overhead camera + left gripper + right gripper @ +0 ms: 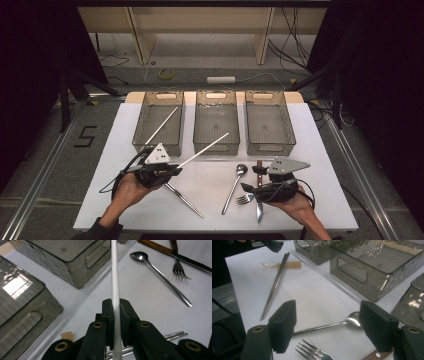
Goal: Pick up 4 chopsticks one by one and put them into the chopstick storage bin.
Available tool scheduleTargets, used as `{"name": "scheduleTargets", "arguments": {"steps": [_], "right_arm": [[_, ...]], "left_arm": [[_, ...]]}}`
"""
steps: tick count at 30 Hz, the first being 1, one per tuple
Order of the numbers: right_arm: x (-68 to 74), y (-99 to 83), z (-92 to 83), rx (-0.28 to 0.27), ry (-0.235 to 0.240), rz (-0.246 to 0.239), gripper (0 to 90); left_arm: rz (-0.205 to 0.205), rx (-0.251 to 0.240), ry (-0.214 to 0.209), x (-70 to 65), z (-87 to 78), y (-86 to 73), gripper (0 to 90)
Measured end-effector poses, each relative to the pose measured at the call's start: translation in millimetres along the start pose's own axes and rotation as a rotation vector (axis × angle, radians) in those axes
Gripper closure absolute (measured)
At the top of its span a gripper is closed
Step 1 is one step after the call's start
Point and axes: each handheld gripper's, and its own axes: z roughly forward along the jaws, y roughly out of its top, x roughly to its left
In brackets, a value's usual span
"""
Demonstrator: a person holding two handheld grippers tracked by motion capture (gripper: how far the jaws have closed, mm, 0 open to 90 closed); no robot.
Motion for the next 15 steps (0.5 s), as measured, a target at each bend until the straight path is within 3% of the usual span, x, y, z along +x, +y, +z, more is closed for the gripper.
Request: {"name": "scheduleTargets", "arguments": {"steps": [7,15], "right_arm": [[-0.7,-6.5,-4.2,-0.011,-0.024,0.028,30.9],[0.7,-11.0,-10.3,-0.021,-0.035,0.04,30.9]], "left_arm": [[-0.053,-0.018,0.044,13.5,-5.4,0.8,83.0],[-0.126,-0.048,0.112,38.2,-13.7,3.2,83.0]]}}
